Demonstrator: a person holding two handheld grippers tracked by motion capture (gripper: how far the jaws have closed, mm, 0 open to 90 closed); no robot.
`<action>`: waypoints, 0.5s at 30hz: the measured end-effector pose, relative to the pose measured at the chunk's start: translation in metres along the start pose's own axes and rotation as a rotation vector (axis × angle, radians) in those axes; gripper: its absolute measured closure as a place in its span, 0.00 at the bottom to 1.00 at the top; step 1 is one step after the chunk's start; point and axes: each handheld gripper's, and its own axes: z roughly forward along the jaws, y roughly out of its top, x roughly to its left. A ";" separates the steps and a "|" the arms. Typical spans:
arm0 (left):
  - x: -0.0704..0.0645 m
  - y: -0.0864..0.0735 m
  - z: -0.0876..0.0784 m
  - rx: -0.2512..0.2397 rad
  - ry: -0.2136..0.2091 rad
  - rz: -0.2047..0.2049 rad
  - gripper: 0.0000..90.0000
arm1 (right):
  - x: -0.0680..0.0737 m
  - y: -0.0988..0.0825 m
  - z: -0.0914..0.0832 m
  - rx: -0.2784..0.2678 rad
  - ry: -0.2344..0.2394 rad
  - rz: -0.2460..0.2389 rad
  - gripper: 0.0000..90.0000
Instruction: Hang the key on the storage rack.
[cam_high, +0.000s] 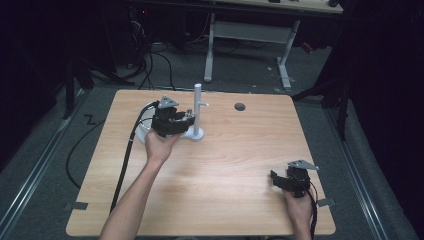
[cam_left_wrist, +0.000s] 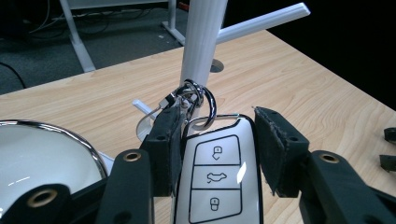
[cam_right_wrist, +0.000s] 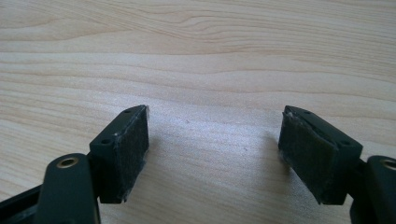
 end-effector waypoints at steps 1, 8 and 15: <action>0.000 -0.001 0.001 0.002 0.007 0.003 0.59 | 0.000 0.000 0.000 0.000 0.000 0.001 0.27; -0.004 -0.002 0.004 -0.015 0.033 0.013 0.59 | 0.000 0.000 0.000 0.000 0.000 0.000 0.27; -0.010 -0.004 0.005 -0.018 0.053 0.036 0.59 | 0.000 0.000 0.000 0.000 0.000 0.000 0.27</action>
